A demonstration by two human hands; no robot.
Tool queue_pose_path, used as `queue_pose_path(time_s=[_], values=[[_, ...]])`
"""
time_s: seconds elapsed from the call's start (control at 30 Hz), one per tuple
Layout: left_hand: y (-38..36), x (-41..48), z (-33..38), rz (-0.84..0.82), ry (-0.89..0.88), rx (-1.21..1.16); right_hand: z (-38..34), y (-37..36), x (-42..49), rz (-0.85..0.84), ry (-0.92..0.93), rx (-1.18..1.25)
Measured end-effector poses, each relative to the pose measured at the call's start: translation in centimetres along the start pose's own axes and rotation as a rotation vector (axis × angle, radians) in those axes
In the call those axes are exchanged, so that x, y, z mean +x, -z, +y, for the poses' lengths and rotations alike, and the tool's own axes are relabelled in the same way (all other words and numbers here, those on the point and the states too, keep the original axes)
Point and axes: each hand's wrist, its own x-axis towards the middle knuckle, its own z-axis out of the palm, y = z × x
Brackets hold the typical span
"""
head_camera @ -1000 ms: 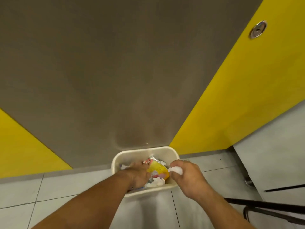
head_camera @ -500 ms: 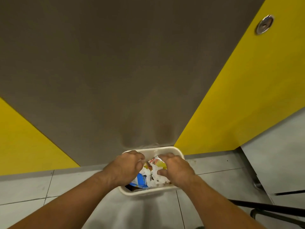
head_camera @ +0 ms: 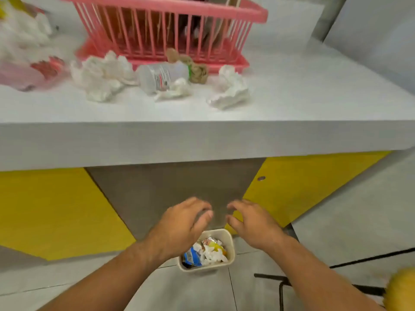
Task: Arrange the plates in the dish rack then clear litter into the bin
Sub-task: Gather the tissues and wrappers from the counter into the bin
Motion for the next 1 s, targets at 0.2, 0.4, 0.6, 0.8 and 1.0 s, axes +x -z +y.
queue_pose_path(time_s=[0.2,0.4,0.6,0.8,1.0], values=[[12.5,-1.1,8.1,0.101,-0.078,0.003,-7.1,13.6,-2.6,0.113,0.06,0.038],[19.5,-0.9,10.3,0.185,-0.079,0.044,-11.5,20.5,-2.9,0.265,0.095,0.086],[20.4,-0.2,10.0,0.17,-0.035,0.103,-12.4,22.1,-0.9,0.297,0.039,0.04],[20.9,3.2,10.3,0.271,0.03,0.123,-13.1,23.4,4.7,0.263,0.071,-0.12],[20.7,6.1,9.6,0.374,0.062,0.153,-10.4,22.1,6.3,0.124,0.164,-0.048]])
